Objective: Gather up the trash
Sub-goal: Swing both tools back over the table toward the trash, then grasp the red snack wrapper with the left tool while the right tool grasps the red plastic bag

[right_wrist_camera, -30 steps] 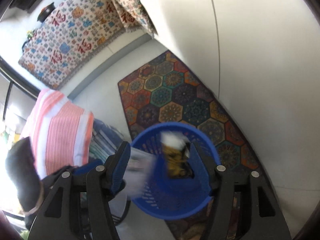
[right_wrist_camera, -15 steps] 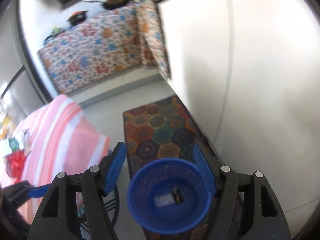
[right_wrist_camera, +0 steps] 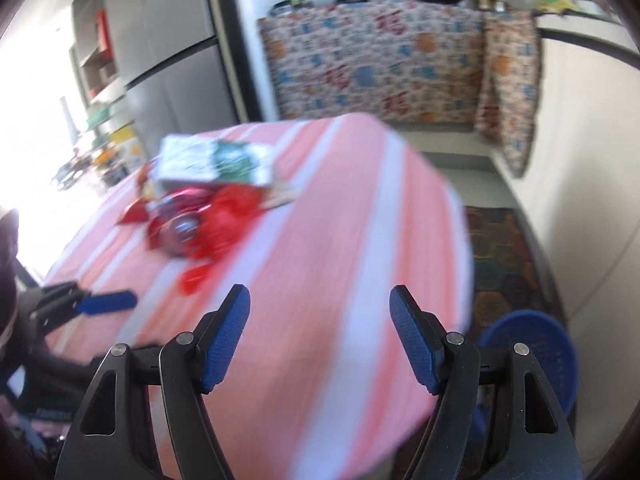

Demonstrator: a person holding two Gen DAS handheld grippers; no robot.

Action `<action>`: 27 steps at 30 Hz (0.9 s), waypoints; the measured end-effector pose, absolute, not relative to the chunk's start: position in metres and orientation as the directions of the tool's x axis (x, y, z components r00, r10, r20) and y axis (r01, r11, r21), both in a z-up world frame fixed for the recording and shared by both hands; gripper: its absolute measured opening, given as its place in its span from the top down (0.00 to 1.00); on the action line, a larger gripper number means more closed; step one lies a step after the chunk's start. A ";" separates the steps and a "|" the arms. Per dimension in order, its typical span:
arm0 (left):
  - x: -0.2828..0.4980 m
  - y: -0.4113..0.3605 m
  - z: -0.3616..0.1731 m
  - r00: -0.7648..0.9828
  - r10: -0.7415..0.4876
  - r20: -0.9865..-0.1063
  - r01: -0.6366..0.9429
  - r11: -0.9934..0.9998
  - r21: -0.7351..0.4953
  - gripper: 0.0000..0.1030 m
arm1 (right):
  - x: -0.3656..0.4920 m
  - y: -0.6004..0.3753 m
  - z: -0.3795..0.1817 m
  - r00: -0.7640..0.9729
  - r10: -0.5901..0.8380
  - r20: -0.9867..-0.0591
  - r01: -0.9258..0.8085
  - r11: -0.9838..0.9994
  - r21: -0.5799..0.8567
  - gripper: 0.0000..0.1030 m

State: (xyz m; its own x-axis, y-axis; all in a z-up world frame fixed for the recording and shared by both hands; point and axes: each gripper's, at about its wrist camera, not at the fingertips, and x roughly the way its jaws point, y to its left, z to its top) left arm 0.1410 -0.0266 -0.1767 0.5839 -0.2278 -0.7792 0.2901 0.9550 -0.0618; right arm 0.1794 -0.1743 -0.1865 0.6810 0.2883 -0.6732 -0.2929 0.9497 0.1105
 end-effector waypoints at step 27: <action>0.258 0.115 -0.174 0.483 -0.308 -0.820 0.560 0.828 0.019 0.47 | 0.173 -0.120 -0.223 0.617 0.268 -0.740 -0.363 0.931 0.034 0.26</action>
State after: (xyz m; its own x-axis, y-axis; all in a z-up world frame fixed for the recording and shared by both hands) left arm 0.2582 0.1146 -0.1735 0.4831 -0.3078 -0.8197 0.5599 0.8283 0.0190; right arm 0.1732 -0.1201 -0.2226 0.6171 0.2677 -0.7400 -0.3634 0.9310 0.0338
